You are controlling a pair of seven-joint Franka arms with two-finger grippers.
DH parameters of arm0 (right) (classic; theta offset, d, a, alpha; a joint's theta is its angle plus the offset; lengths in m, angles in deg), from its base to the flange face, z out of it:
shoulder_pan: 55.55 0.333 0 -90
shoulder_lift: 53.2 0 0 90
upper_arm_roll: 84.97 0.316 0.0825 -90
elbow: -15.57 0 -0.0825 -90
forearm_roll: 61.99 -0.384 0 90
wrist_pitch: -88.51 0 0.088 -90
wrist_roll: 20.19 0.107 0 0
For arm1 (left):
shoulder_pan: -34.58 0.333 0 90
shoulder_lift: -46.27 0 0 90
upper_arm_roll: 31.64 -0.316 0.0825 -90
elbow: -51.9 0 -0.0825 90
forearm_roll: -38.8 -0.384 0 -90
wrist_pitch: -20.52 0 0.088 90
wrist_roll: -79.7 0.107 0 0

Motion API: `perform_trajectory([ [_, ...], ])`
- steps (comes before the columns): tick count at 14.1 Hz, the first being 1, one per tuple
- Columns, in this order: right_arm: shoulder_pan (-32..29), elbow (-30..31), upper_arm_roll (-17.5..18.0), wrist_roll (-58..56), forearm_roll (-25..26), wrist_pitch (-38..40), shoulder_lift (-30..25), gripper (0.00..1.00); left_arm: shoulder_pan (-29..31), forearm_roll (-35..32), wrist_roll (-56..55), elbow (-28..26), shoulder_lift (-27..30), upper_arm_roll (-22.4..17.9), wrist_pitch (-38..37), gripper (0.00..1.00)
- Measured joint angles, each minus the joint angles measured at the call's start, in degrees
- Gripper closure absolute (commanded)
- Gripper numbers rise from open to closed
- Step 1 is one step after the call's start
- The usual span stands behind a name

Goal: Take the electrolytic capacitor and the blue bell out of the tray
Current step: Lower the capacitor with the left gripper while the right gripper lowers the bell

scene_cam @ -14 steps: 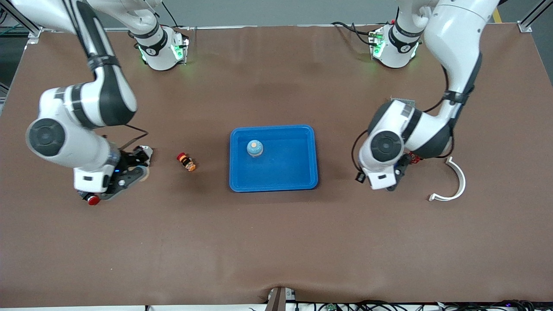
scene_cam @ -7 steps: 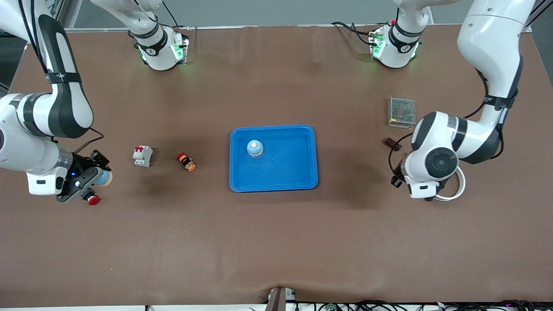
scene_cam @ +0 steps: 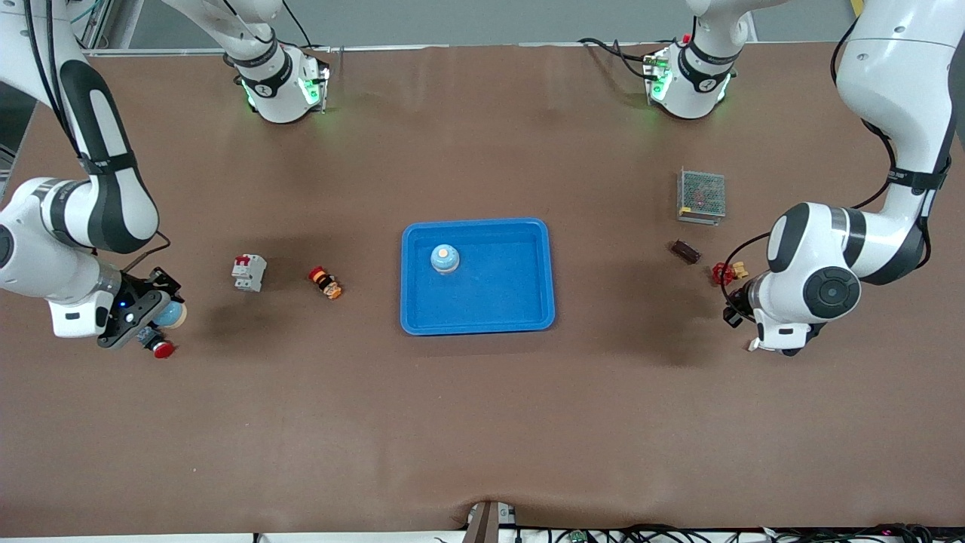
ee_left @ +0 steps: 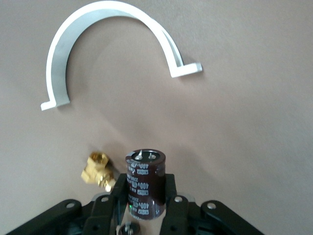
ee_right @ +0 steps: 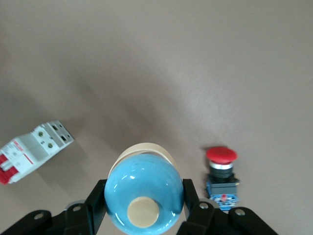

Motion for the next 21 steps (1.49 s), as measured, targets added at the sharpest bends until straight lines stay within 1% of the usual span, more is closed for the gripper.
perform_trajectory([
  [4, -0.8, 5.0, 0.0, -0.7, 0.0, -5.4, 0.1, 0.63, 1.8, -3.7, 0.2, -0.5, -3.5, 0.0, 4.9, 1.00],
  [5, -1.0, 6.0, 0.0, -1.0, 0.0, -6.9, 0.1, 0.64, 2.2, -4.0, 0.2, -0.5, -4.4, 0.0, 6.0, 0.98],
  [6, -1.2, 7.0, 0.0, -1.4, 0.0, -8.2, 0.1, 0.63, 2.4, -4.2, 0.2, -0.5, -5.0, 0.0, 6.8, 0.73],
  [7, -1.5, 7.7, 0.0, -1.9, 0.0, -9.2, 0.3, 0.63, 2.6, -4.3, 0.2, -0.4, -5.5, 0.0, 7.2, 0.31],
  [8, -2.0, 8.1, 0.0, -2.4, 0.0, -10.0, 0.8, 0.63, 2.6, -4.3, 0.2, -0.4, -5.6, 0.0, 7.3, 0.07],
  [9, -2.5, 8.3, 0.0, -3.1, 0.0, -11.2, 1.5, 0.63, 2.6, -4.3, 0.2, -0.3, -5.5, 0.0, 7.4, 0.00],
  [12, -3.4, 8.5, 0.0, -4.4, 0.0, -14.4, 4.0, 0.63, 2.5, -4.4, 0.6, 1.2, -4.7, 0.5, 7.5, 0.00],
  [14, -3.5, 8.5, 0.1, -4.5, 0.0, -15.9, 5.5, 0.63, 2.5, -4.4, 2.4, 2.0, -2.9, 1.1, 7.5, 0.00],
  [17, -3.5, 8.5, 0.2, -4.5, 0.0, -17.0, 6.5, 0.63, 2.5, -4.4, 6.4, 2.4, 1.2, 2.9, 7.2, 0.00],
  [19, -3.5, 8.5, 0.3, -4.5, 0.0, -17.1, 6.6, 0.61, 2.4, -4.4, 9.8, 2.9, 4.6, 4.3, 5.4, 0.00],
  [20, -3.5, 8.5, 0.3, -4.5, 0.0, -17.1, 6.6, 0.44, 2.4, -4.4, 11.9, 3.6, 6.3, 5.0, 3.3, 0.00],
  [21, -3.5, 8.5, 0.3, -4.5, 0.0, -17.1, 6.6, 0.07, 2.4, -4.4, 14.0, 4.7, 7.8, 5.7, 0.7, 0.00],
])
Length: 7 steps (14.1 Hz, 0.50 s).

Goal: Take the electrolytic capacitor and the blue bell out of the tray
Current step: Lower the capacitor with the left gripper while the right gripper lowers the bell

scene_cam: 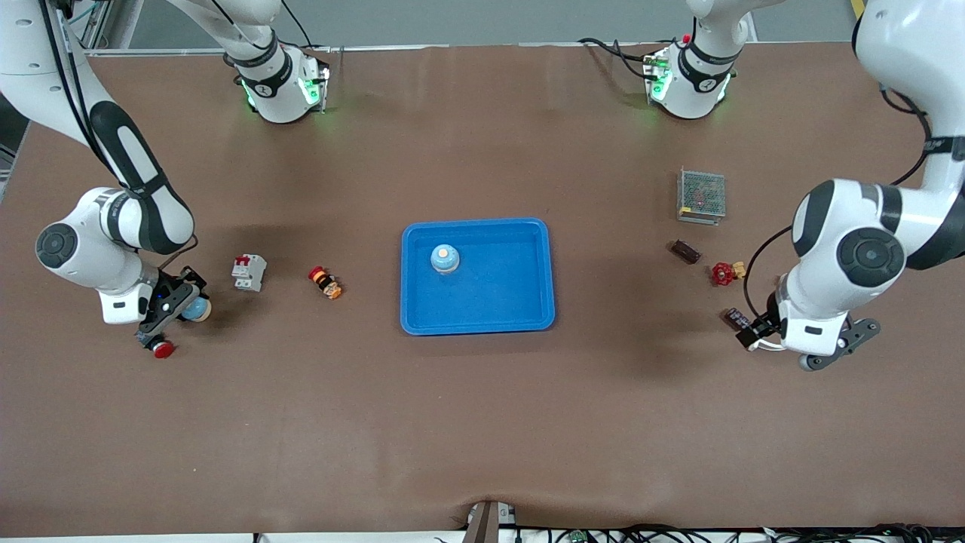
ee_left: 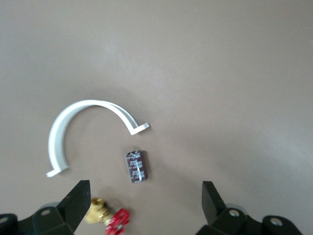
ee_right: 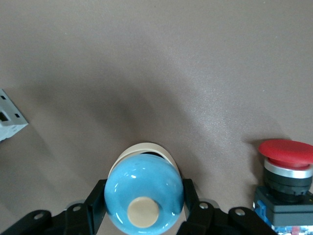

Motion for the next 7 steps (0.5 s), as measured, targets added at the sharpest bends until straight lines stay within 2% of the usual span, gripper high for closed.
perform_trajectory([
  [1, 0.0, 0.0, 0.0, 0.0, 0.0, 0.0, 0.0, 0.00, 0.0, 0.0, 2.1, 1.5, 1.2, 0.8, -3.1, 0.00],
  [4, 0.0, -0.1, 0.1, 0.0, -0.1, 0.0, 0.0, 0.00, 0.0, 0.1, 5.5, 7.1, 2.9, 3.5, -11.9, 0.00],
  [7, 0.0, -0.7, 0.7, 0.1, -2.6, 1.0, -0.1, 0.00, 0.0, 2.0, 6.9, 10.7, 3.8, 5.4, -15.5, 0.00],
])
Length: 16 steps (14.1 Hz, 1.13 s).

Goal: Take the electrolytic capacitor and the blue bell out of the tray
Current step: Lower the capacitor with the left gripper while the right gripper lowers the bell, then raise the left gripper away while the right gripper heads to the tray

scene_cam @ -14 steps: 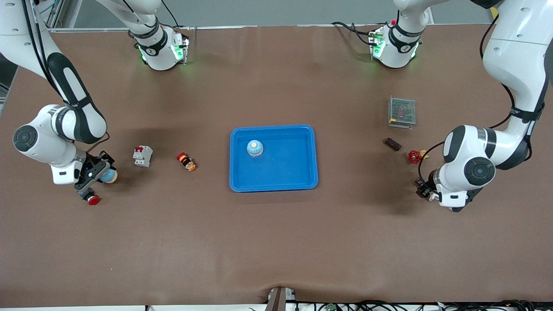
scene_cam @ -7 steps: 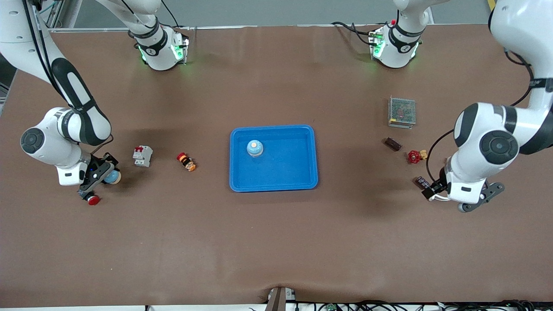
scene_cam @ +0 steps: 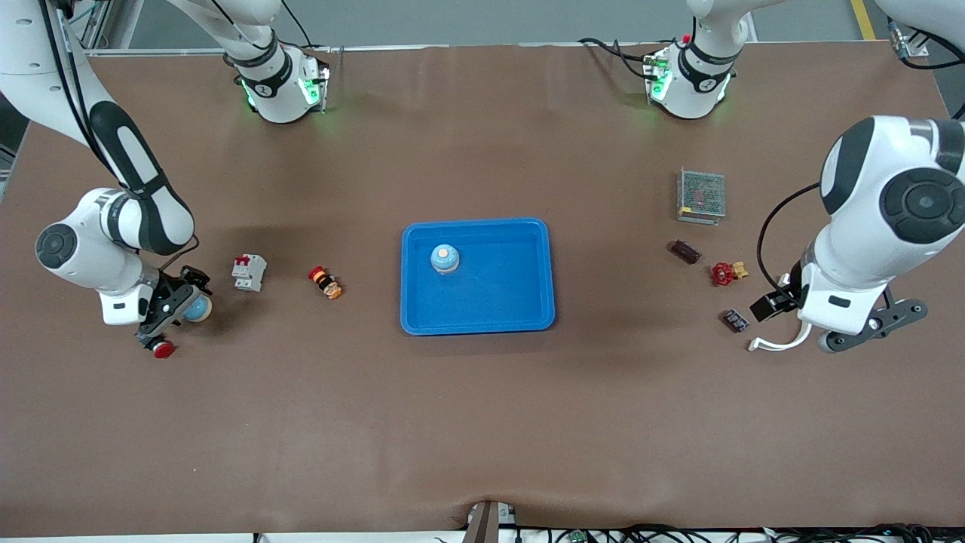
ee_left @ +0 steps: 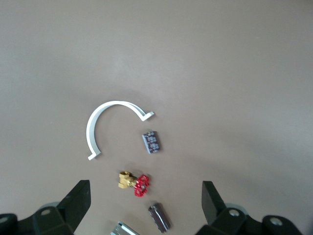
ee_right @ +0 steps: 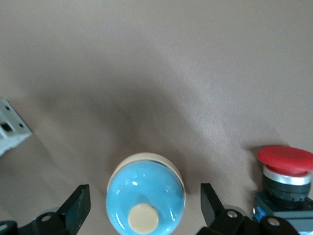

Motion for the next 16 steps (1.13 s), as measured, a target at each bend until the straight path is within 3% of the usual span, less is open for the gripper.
perform_trajectory([
  [5, 0.9, -6.2, 0.8, 3.2, -5.4, 15.7, -3.5, 0.00, 0.0, 4.2, 6.8, 1.1, 5.2, 0.5, -2.7, 0.00],
  [10, 5.7, -11.5, 1.1, 19.6, -5.5, 29.9, -9.8, 0.00, -0.4, 7.4, 16.4, 1.2, 11.2, -0.6, -5.6, 0.00],
  [16, 15.2, -12.6, 1.4, 42.4, -5.6, 37.6, -16.7, 0.00, -11.3, 12.1, 25.4, 1.2, 16.9, -13.4, -12.8, 0.00],
])
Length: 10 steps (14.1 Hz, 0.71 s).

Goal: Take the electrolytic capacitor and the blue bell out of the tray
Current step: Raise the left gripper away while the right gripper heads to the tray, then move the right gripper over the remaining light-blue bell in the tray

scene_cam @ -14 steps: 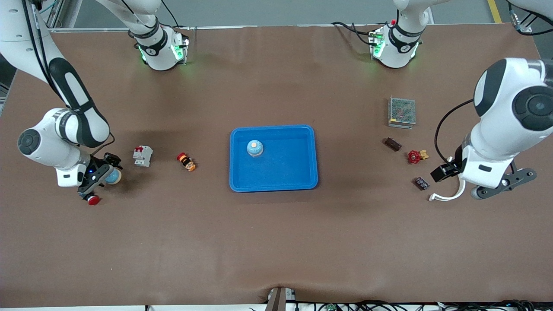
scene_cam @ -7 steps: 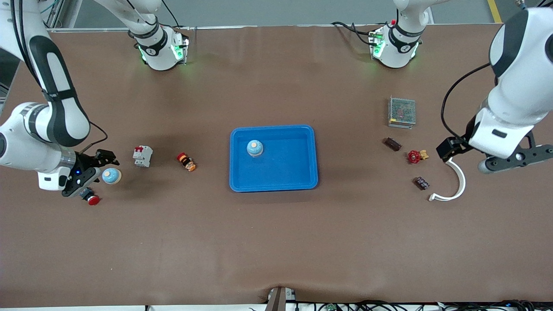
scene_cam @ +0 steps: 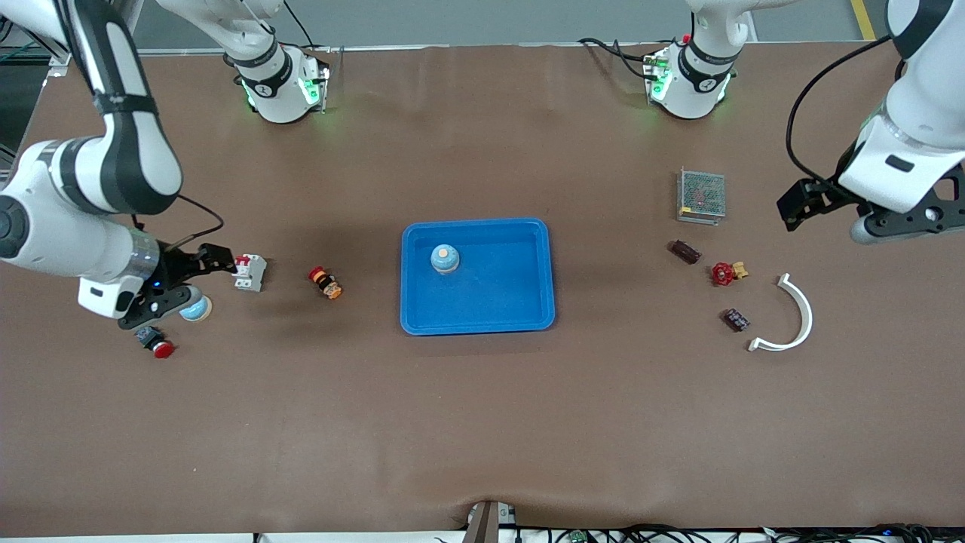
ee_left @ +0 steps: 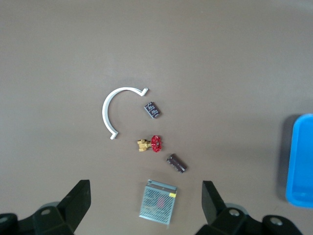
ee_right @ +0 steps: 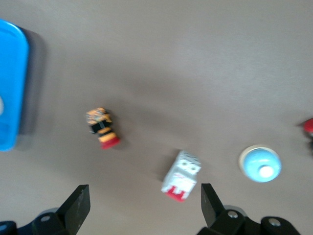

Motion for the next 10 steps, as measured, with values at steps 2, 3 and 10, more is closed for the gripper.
perform_trajectory([
  [2, 4.1, 0.0, 0.1, 8.6, -0.1, 1.0, -1.6, 0.00, -2.5, 3.1, 4.6, -0.1, 1.5, -4.2, -1.2, 0.00],
  [3, 6.3, 0.0, 0.1, 13.1, -0.1, 1.2, -1.9, 0.00, -3.5, 4.3, 6.1, -0.3, 2.2, -6.3, -1.8, 0.00],
  [10, 21.1, 0.4, 0.1, 40.3, -2.0, -3.6, -1.8, 0.00, -7.6, 5.9, 7.9, -3.2, 5.7, -10.8, -2.7, 0.00],
])
